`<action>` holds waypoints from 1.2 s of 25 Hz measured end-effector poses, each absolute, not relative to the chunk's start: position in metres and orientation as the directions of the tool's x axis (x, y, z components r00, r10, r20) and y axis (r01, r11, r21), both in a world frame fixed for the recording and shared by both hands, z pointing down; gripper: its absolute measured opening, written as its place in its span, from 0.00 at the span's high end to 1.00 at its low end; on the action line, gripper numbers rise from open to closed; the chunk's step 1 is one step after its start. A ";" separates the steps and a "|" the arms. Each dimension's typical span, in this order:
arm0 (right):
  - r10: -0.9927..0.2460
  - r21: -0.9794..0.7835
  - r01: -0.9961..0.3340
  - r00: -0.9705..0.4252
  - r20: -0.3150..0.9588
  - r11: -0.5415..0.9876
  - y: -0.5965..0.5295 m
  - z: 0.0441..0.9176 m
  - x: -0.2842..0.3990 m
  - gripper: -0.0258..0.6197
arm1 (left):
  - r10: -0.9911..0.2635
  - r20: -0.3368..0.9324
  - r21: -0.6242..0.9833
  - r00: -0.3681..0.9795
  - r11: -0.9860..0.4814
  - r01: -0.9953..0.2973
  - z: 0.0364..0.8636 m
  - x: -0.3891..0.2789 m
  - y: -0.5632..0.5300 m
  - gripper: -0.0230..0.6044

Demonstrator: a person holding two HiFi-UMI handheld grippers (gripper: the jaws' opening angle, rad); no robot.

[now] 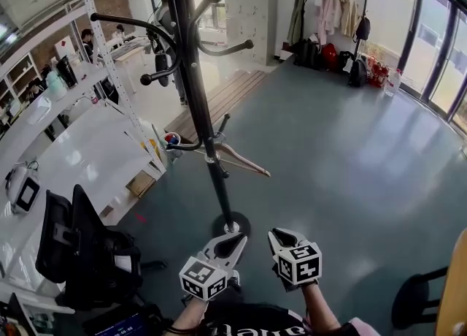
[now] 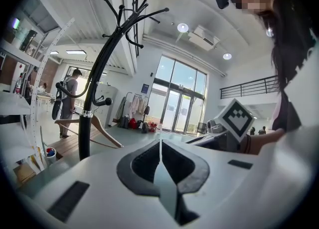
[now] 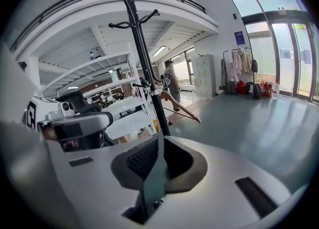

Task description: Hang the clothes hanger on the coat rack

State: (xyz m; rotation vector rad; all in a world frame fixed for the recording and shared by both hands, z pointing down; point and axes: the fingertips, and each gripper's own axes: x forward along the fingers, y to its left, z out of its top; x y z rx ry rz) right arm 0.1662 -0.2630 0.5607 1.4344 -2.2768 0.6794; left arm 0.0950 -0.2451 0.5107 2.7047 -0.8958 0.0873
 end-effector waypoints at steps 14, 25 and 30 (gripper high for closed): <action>-0.667 -0.282 -0.859 -0.511 0.542 0.428 -0.128 0.577 0.152 0.94 | -0.603 0.204 0.305 0.771 -0.710 -0.635 0.542 0.103 -0.122 0.96; -0.668 -0.338 -0.850 -0.526 0.527 0.403 -0.077 0.577 0.132 0.94 | -0.614 0.174 0.271 0.770 -0.722 -0.637 0.522 0.082 -0.085 0.96; -0.681 -0.315 -0.858 -0.513 0.523 0.405 -0.065 0.572 0.110 0.94 | -0.614 0.155 0.260 0.774 -0.730 -0.632 0.516 0.060 -0.072 0.96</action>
